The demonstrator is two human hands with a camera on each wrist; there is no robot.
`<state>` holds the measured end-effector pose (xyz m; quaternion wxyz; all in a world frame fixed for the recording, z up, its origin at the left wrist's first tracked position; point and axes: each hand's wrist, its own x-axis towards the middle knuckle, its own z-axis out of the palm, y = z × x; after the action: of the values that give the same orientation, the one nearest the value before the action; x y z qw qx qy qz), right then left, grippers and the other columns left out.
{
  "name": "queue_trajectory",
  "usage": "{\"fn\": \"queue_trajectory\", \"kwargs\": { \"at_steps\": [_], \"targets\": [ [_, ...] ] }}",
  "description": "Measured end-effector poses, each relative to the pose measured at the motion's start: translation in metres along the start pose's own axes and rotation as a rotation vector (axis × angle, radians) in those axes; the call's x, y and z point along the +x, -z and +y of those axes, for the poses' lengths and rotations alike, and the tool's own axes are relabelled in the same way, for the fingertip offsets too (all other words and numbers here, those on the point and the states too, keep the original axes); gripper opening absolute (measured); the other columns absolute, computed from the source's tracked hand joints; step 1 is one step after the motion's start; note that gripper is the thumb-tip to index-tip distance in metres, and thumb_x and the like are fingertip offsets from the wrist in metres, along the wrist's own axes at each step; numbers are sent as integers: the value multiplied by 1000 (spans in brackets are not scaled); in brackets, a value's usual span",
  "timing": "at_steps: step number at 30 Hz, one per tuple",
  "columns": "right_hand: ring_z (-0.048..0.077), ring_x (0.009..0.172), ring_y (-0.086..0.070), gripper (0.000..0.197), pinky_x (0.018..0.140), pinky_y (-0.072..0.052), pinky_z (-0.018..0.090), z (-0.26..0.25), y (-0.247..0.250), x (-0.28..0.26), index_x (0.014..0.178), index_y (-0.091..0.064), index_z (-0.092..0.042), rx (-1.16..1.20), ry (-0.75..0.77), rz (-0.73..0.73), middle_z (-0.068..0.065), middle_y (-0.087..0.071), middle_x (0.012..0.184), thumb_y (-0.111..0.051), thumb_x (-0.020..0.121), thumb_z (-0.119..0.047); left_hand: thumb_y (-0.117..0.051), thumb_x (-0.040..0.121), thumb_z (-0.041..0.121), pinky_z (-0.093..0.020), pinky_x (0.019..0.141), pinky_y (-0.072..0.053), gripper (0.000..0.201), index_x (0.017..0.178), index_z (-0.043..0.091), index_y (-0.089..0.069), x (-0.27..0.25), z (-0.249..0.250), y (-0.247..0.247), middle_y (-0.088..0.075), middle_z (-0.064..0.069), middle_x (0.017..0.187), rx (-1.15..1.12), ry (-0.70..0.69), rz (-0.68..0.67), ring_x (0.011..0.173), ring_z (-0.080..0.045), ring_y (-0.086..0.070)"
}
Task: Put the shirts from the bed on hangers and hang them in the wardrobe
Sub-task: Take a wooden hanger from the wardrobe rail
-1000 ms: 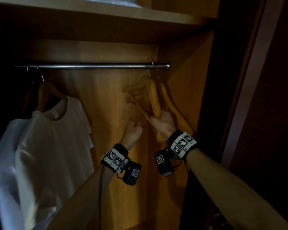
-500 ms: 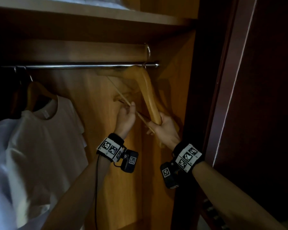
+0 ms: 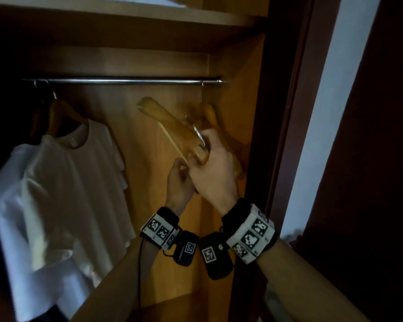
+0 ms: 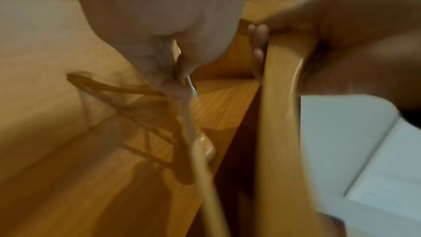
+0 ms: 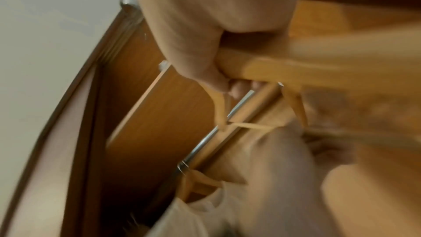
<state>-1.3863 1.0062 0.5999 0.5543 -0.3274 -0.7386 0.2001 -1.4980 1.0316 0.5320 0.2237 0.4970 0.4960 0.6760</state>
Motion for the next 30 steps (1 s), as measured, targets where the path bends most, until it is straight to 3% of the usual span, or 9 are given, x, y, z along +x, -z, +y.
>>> {"fn": "queue_trajectory", "kwargs": {
  "at_steps": [3, 7, 10, 13, 16, 19, 22, 27, 30],
  "targets": [
    [-12, 78, -66, 22, 70, -49, 9, 6, 9, 1, 108, -60, -27, 200, -98, 18, -18, -69, 87, -77, 94, -28, -54, 108, 16, -45, 55, -50, 19, 114, -2, -50, -19, -7, 9, -68, -14, 76, -10, 124, -105, 61, -27, -62],
    [5, 71, -67, 20, 71, -52, 33, 27, 23, -11, 100, -74, -30, 402, -227, 7, -14, -74, 79, -80, 90, -46, -68, 99, 37, -47, 73, -57, 28, 107, 16, -51, -30, -17, 29, -70, -6, 100, 254, 132, 45, 87, -23, -68],
    [0, 69, -65, 15, 70, -50, 27, 28, 36, -29, 100, -75, -27, 421, -231, -53, -16, -73, 75, -81, 92, -39, -72, 94, 31, -30, 93, -52, 43, 127, 24, -46, -41, -6, 50, -59, 2, 121, 417, -117, 291, 109, -12, -59],
    [4, 64, -64, 14, 63, -49, 24, 22, 52, -49, 95, -76, -22, 380, -223, -116, -8, -72, 72, -80, 93, -35, -69, 89, 18, -21, 106, -32, 52, 137, 14, -50, -52, 20, 59, -54, 0, 132, 593, -471, 299, 124, -15, -47],
    [19, 61, -60, 19, 57, -48, 28, 11, 63, -76, 94, -77, -14, 356, -252, -175, 17, -70, 75, -80, 94, -32, -62, 83, 15, -29, 111, -31, 45, 128, 17, -61, -62, 32, 59, -61, 1, 131, 751, -596, 107, 126, -22, -50],
    [27, 60, -56, 21, 54, -46, 31, 5, 74, -111, 94, -77, -6, 344, -305, -150, 25, -67, 77, -79, 94, -27, -57, 81, 19, -36, 101, -36, 27, 107, 20, -64, -81, 24, 56, -66, 3, 105, 791, -567, -129, 105, -21, -58],
    [26, 58, -58, 28, 55, -47, 33, 5, 90, -152, 94, -78, -2, 293, -396, -100, 21, -73, 79, -80, 94, -30, -67, 84, 25, -37, 92, -37, 18, 100, 20, -60, -115, 8, 45, -63, 6, 94, 828, -551, -279, 94, -15, -55],
    [22, 63, -71, 19, 59, -56, 32, 11, 137, -233, 91, -77, -21, 2, -508, 101, 0, -76, 74, -79, 94, -40, -69, 92, 27, -37, 79, -37, 19, 89, 26, -50, -194, -9, -1, -50, 12, 78, 818, -446, -550, 78, -17, -54],
    [7, 55, -66, 19, 52, -49, 21, 12, 182, -285, 80, -72, -30, -191, -530, 241, -12, -70, 64, -81, 90, -43, -64, 97, 32, -36, 73, -36, 12, 97, 22, -57, -248, -5, -42, -61, 2, 83, 759, -444, -735, 79, -24, -59]
  ]
}}
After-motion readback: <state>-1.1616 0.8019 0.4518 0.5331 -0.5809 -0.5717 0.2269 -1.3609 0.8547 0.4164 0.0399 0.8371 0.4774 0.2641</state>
